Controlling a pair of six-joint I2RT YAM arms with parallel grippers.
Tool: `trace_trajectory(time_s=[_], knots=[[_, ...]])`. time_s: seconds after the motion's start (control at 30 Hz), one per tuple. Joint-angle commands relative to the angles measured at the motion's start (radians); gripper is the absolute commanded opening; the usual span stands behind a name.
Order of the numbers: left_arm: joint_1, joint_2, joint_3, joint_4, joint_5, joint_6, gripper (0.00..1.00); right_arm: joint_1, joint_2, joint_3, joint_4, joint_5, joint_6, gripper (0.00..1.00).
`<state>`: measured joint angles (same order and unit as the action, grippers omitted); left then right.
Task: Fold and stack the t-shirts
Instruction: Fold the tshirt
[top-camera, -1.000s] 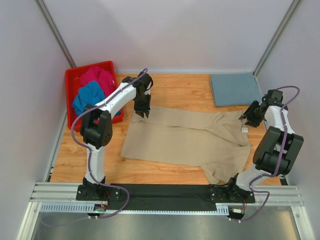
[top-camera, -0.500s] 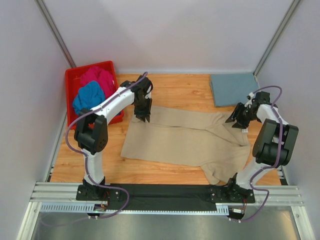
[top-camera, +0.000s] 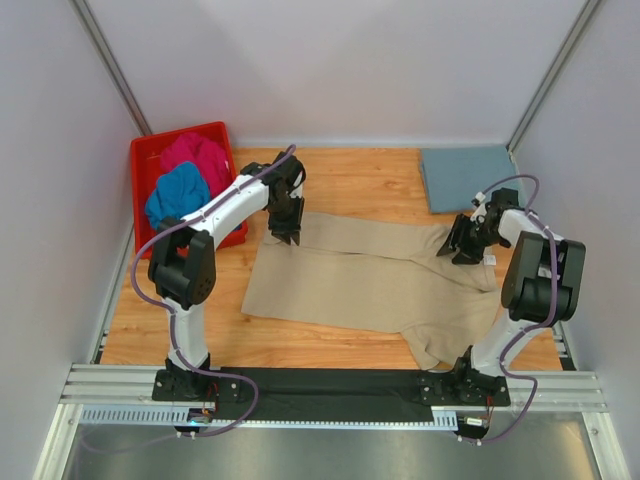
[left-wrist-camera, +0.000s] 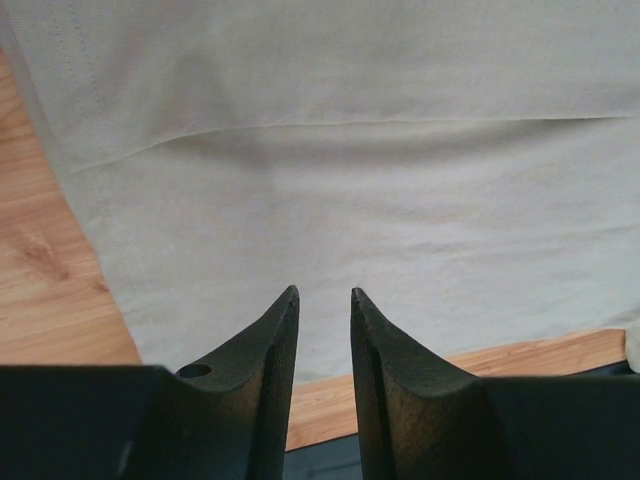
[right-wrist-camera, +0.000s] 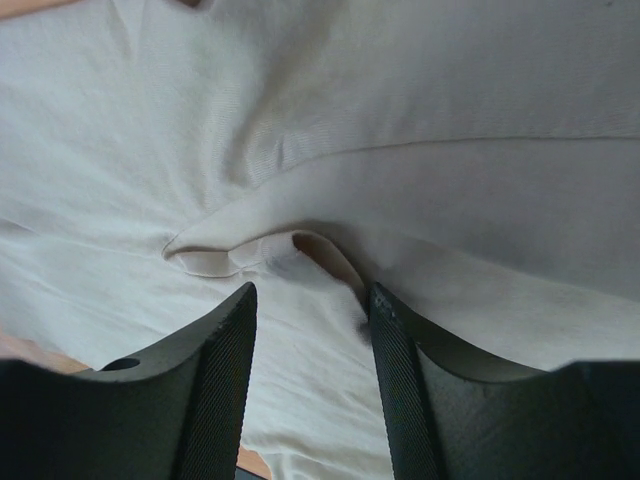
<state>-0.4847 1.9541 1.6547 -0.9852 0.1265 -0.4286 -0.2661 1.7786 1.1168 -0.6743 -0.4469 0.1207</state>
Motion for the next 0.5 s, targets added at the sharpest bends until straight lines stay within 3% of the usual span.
trace_trajectory(time_s=[0.0,0.13,0.3,0.47], knots=[[-0.006,-0.057,0.008,0.01,0.012,0.021,0.35,0.016,-0.028,-0.017,0.021,0.002,-0.021,0.5],[-0.006,-0.072,0.002,0.011,0.013,0.021,0.35,0.04,-0.056,-0.011,-0.016,0.01,-0.015,0.45],[-0.006,-0.084,0.007,0.016,0.036,-0.004,0.35,0.094,-0.214,-0.049,-0.131,0.105,0.017,0.39],[-0.023,-0.115,-0.026,0.055,0.039,-0.032,0.35,0.108,-0.327,-0.173,-0.202,0.181,0.161,0.33]])
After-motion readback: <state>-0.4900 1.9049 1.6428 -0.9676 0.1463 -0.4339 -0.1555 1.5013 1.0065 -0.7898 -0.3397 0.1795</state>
